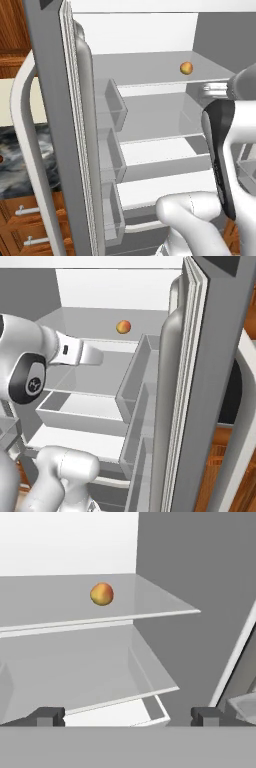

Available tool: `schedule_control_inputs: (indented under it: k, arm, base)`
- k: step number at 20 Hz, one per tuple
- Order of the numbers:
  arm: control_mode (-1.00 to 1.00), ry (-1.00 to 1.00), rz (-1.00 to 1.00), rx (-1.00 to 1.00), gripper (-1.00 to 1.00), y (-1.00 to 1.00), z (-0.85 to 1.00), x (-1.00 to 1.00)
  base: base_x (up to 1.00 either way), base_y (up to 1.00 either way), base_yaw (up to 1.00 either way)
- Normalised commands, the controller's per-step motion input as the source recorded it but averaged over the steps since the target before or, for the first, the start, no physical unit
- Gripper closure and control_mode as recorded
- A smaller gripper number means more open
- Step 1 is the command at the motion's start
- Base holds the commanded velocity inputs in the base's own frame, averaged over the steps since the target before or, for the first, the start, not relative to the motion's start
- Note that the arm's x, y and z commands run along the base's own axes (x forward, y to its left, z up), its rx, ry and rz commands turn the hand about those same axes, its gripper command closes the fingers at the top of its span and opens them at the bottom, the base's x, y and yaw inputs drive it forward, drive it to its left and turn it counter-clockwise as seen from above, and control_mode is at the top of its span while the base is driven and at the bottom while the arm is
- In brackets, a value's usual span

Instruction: Open the fridge, remove the mango, lemon wedge, and chicken drumstick, and place them on any counter.

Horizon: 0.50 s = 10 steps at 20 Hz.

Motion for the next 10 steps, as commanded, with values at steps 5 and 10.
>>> schedule_control_inputs:
  k: [5,10]
  arm:
    - [-1.0,0.07,0.0,0.0,-1.0,-0.11,-0.05,0.36]
    - [-1.0,0.1,-0.01,0.0,-1.0,0.0,-0.02,0.56]
  base:
    - [0.0,0.0,0.0]
    - [0.0,0.0,0.0]
